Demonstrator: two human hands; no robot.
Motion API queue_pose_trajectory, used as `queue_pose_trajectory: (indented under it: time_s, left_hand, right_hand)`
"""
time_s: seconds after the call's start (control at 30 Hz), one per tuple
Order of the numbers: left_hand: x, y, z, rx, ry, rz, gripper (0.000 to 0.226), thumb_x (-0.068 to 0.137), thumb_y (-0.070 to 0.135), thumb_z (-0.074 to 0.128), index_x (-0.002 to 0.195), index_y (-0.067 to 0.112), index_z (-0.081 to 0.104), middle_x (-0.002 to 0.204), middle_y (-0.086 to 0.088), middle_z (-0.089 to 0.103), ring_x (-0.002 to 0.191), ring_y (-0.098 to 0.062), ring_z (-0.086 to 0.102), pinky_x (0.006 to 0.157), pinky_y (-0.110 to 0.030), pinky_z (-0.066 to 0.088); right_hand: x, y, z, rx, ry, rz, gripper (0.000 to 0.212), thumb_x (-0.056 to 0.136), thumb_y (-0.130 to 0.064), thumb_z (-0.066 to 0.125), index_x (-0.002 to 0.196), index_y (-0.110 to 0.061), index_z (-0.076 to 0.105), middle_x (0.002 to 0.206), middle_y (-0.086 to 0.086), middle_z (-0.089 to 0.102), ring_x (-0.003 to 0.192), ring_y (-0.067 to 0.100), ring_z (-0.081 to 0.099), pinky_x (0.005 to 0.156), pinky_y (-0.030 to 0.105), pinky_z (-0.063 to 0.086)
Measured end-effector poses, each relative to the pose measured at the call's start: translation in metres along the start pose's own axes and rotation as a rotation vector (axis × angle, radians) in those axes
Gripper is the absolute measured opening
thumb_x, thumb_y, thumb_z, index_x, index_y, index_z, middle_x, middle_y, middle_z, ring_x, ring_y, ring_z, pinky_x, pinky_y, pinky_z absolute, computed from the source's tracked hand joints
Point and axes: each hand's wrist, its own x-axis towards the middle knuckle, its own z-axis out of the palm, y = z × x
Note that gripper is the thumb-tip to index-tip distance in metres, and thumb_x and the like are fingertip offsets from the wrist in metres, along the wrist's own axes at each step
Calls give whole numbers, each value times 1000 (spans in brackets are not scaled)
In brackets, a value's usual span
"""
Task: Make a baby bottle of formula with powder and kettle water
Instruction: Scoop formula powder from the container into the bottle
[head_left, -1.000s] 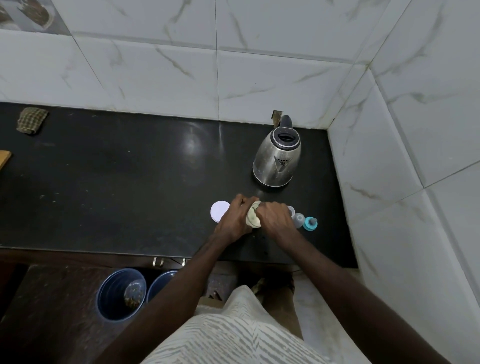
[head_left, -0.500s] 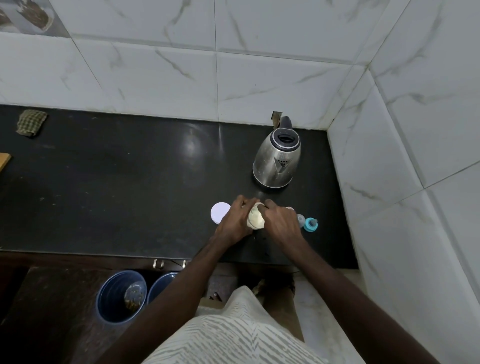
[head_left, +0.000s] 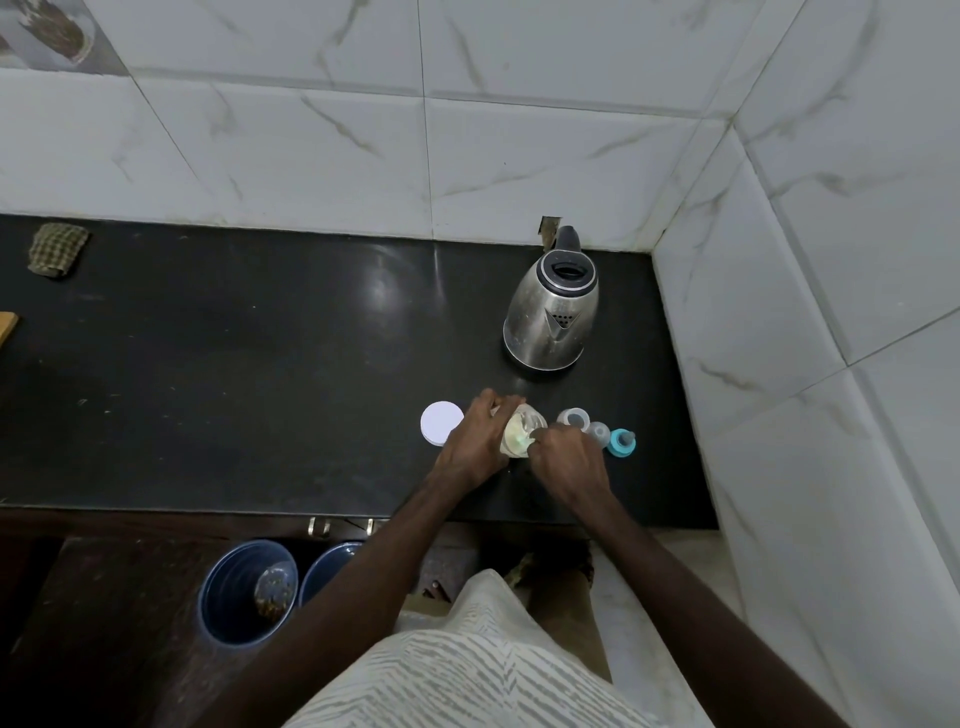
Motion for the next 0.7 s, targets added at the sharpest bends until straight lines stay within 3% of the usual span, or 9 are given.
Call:
queue_pose_trajectory:
  time_s: [0.13, 0.27, 0.37, 0.43, 0.57, 0.7]
  left_hand:
    - [0, 1, 2, 30, -5, 4, 83, 71, 20, 82, 145, 27, 45, 128, -3, 44, 115, -23, 56, 85, -41, 56]
    - [0, 0, 2, 45, -16, -4, 90, 67, 16, 85, 145, 30, 42, 130, -1, 41, 121, -22, 52, 85, -41, 57]
    - [2, 1, 2, 50, -23, -12, 91, 67, 17, 85, 145, 30, 42, 132, 0, 41, 124, -21, 49, 86, -41, 57]
    - [2, 0, 3, 46, -21, -13, 90, 68, 18, 85, 146, 28, 43, 133, -1, 41, 124, -21, 49, 89, -40, 56]
    - [3, -3, 3, 30, -11, -18, 90, 69, 24, 86, 148, 26, 43, 131, -3, 42, 121, -22, 51, 92, -41, 55]
    - [4, -4, 1, 0, -4, -29, 88, 69, 28, 86, 146, 25, 45, 128, -5, 43, 116, -24, 54, 92, -41, 54]
  right_hand:
    - [1, -6, 1, 54, -15, 91, 25, 96, -16, 54, 93, -7, 77, 93, 10, 75, 86, 26, 71, 61, 31, 42]
    - [3, -7, 3, 411, -70, 338, 24, 90, -23, 56, 76, -12, 72, 79, 7, 69, 75, 24, 64, 59, 29, 38]
    - [-1, -8, 4, 673, -28, 476, 29, 89, -19, 59, 63, -4, 61, 62, 9, 59, 60, 18, 53, 53, 31, 33]
    - [-4, -8, 3, 842, 31, 586, 31, 90, -17, 62, 64, 1, 64, 56, 7, 57, 55, 16, 50, 56, 32, 39]
    - [-10, -10, 3, 1121, 71, 824, 25, 90, -21, 68, 70, -6, 73, 60, 4, 68, 49, 16, 56, 55, 31, 48]
    - [-18, -8, 4, 1207, 91, 857, 22, 94, -22, 70, 78, -6, 76, 70, 7, 72, 51, 14, 55, 54, 28, 45]
